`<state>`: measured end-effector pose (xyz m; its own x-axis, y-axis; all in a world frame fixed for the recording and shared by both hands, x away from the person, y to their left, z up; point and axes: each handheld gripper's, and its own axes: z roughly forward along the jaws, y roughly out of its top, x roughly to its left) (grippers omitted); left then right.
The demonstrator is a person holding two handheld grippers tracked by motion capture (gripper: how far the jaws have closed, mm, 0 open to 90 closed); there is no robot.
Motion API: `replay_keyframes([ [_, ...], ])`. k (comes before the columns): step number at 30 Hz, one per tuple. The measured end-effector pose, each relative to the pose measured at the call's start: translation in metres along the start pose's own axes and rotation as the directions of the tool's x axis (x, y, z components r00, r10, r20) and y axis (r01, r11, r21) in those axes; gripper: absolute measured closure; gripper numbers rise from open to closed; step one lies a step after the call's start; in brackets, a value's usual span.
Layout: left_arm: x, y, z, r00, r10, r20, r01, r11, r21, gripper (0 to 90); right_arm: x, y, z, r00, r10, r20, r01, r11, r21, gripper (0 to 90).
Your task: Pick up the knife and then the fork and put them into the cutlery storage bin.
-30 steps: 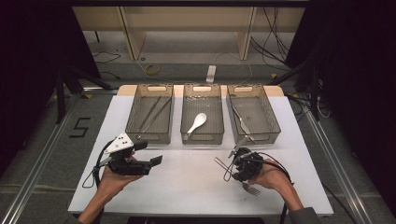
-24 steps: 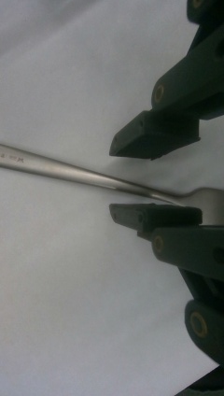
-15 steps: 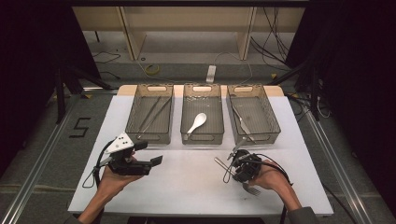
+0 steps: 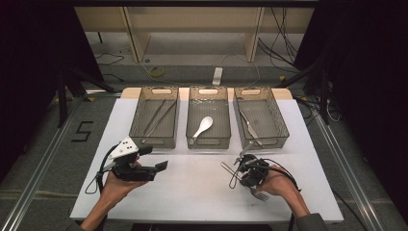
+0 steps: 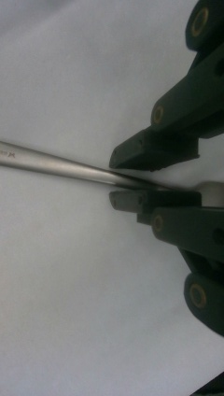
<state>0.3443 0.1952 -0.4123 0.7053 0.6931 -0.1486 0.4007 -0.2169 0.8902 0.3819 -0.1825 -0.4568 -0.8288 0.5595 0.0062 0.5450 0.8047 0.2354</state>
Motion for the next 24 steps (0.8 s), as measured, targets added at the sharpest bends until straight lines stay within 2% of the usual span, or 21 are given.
replay_keyframes([
  [8, -0.0001, 0.0, 0.0, 1.0, 0.004, 0.0, -0.004, 1.0, 0.003, 16.7, -0.0005, 0.0008, 0.0002, 0.9996, 0.027, -0.005, -0.027, 1.0, 0.005, 81.6],
  [13, -0.0003, 0.0001, -0.0002, 1.0, 0.006, 0.0, -0.006, 1.0, 0.002, 16.8, -0.0011, 0.0014, 0.0004, 0.9998, 0.019, -0.004, -0.019, 1.0, 0.008, 84.3],
  [16, -0.0005, 0.0002, -0.0003, 1.0, 0.006, 0.0, -0.006, 1.0, 0.001, 16.8, -0.0005, 0.0024, 0.0004, 0.9994, 0.033, -0.002, -0.033, 0.999, 0.014, 84.5],
  [24, -0.0003, 0.0003, -0.0006, 1.0, 0.005, 0.001, -0.005, 1.0, -0.002, 16.9, 0.0004, 0.0024, -0.0006, 0.9999, 0.012, 0.002, -0.012, 1.0, 0.013, 84.8],
])
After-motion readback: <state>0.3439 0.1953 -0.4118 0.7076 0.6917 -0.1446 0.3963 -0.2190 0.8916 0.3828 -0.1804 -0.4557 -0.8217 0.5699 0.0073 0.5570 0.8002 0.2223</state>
